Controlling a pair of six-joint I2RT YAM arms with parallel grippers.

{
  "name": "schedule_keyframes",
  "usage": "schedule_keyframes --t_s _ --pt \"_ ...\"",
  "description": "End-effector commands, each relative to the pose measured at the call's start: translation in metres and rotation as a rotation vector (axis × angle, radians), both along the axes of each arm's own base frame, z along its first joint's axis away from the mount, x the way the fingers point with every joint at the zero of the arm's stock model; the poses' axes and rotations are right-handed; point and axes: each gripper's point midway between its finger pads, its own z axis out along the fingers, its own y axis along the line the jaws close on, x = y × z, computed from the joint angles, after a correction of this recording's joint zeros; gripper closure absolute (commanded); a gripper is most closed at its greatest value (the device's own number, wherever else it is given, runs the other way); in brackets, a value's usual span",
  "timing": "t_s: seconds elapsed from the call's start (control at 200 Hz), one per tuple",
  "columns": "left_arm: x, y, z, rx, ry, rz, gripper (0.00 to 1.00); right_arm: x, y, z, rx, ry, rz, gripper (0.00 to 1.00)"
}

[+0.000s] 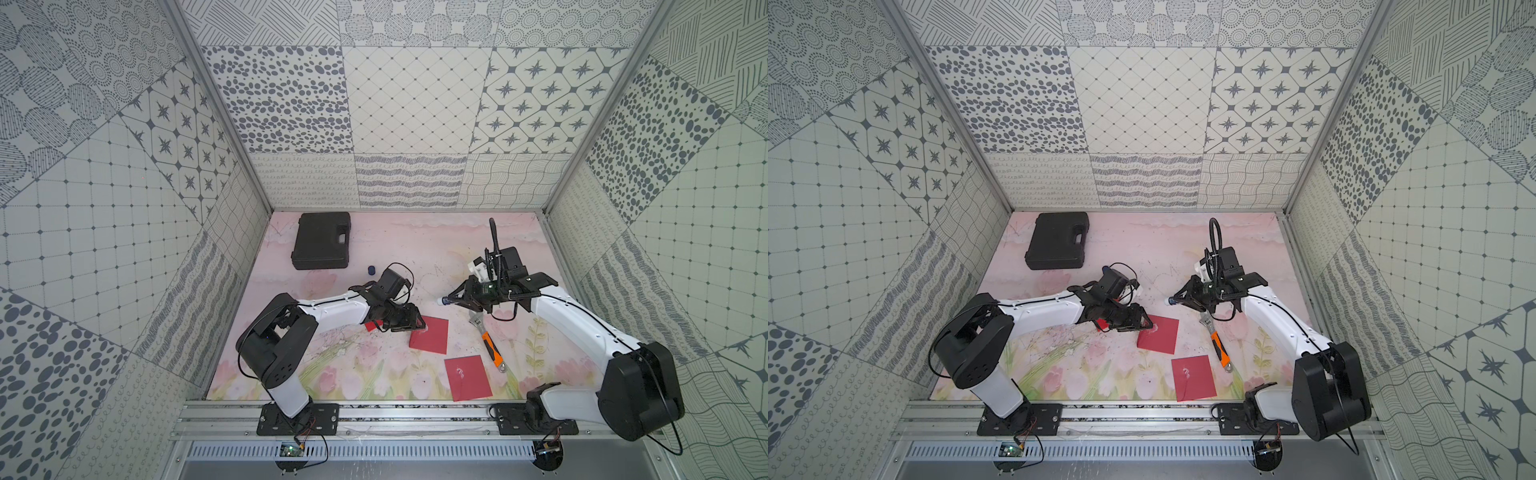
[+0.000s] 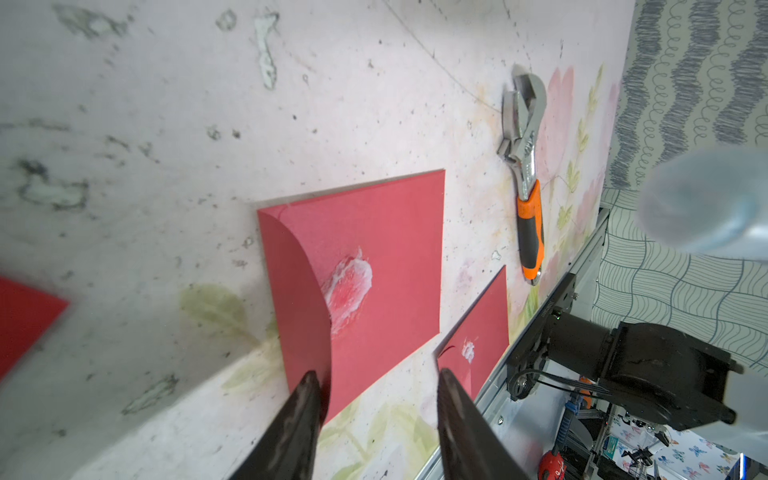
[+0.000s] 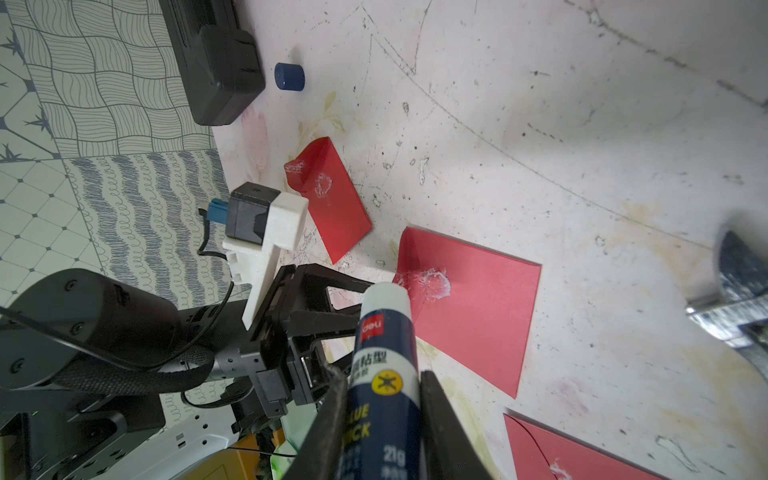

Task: Seal the envelope with a glue stick
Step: Seal the envelope at the center of the board.

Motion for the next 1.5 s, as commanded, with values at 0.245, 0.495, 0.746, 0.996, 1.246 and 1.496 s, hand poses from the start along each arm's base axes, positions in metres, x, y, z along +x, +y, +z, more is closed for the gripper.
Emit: schedule_keyframes --t_s 0.245,0.495,0.746,0.996,1.246,1.496 --pt "0.004 -0.021 -0.005 -0.102 0.061 0.006 0.53 0.001 -0.001 0.017 0.017 -0.063 0.006 1.00" --pt "-0.001 -0.021 -0.034 -0.108 0.123 0.034 0.52 -0.002 -0.004 0.016 0.012 -0.057 0.005 1.00" --pt "-0.005 -0.005 -0.052 -0.008 0.135 0.053 0.57 -0.002 -0.005 0.015 0.011 -0.055 0.006 1.00" --pt "-0.007 0.017 -0.065 0.167 0.103 0.027 0.77 -0.002 -0.007 0.015 0.000 -0.058 0.004 1.00" --pt "-0.015 0.032 -0.076 0.419 0.018 -0.076 0.81 -0.002 -0.014 0.018 -0.042 -0.077 -0.007 1.00" --pt "-0.027 0.051 -0.087 0.661 -0.043 -0.151 0.84 -0.002 -0.020 0.020 -0.084 -0.094 -0.002 1.00"
